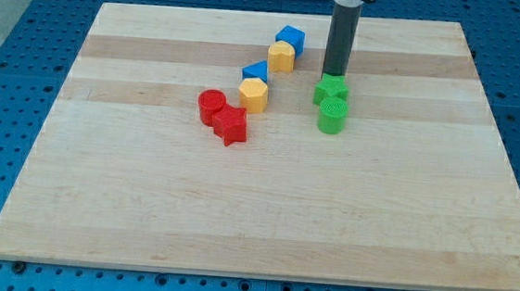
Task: Move the green blocks right to the yellow hexagon
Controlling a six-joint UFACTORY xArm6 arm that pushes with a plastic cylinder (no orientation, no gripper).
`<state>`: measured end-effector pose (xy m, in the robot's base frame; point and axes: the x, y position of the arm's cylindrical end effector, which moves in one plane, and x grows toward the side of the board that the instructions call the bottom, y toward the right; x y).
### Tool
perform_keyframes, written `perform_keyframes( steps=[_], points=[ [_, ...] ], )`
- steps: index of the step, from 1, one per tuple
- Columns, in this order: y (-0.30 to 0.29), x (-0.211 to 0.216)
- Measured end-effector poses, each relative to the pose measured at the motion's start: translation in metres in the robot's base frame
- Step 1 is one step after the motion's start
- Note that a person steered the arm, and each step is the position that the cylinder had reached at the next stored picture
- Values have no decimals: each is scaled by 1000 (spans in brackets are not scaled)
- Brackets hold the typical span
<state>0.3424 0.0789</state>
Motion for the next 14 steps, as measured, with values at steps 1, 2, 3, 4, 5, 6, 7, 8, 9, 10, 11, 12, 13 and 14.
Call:
perform_keyframes(
  steps=[1, 2, 3, 4, 5, 6, 7, 8, 9, 10, 11, 12, 13, 14],
  points=[
    [0, 2],
    [0, 2],
    [0, 7],
    [-1, 14],
    [-1, 14],
    [-6, 13],
    [-18, 6],
    [-34, 0],
    [-60, 5],
    [-83, 24],
    [-99, 49],
    [-102, 85],
    [-96, 116],
    [-67, 135]
  ],
)
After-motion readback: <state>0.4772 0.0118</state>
